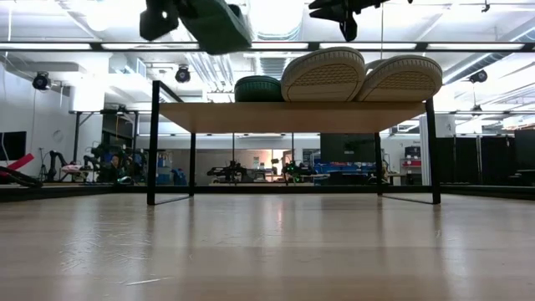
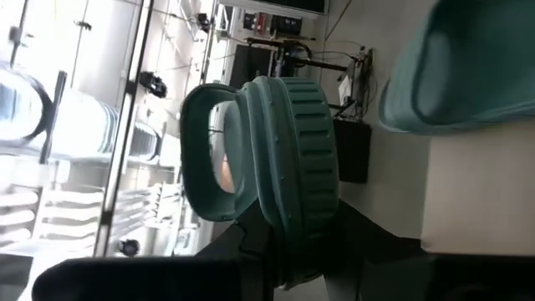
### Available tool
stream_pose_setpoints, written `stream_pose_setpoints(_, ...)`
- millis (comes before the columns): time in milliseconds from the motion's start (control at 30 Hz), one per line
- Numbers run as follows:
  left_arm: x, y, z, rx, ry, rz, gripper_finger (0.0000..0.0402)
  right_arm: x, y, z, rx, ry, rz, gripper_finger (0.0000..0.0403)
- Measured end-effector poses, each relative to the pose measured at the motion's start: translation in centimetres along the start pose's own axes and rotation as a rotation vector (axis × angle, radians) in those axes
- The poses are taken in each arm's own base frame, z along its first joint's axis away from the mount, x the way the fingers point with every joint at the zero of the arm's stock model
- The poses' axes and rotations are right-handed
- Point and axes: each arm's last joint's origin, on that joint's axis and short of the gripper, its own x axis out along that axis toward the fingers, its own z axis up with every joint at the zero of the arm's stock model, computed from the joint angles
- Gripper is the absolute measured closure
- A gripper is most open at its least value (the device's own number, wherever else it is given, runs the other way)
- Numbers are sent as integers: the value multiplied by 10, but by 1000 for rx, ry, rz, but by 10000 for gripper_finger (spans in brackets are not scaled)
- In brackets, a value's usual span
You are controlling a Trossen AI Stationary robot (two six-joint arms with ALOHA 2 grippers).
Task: Pick and place slides into the shelf
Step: Put the green slides on the shelf
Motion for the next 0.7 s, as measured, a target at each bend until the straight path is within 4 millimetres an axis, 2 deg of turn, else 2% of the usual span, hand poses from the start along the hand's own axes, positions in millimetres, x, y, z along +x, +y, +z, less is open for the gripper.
stream_pose_setpoints(167,-1,26,-10,-94,-38,-27,361,0,0,0,-3,0,0,334)
stream_pose_setpoints(467,2,63,-29,-293,-231,-165,361,0,0,0,-7,-1,-1,323)
stream_pose_setpoints(600,1,68,-37,-300,-258,-188,362,0,0,0,-8,-1,-1,321)
stream_pose_setpoints(700,1,68,-39,-367,-310,-265,362,0,0,0,-11,-2,-3,325)
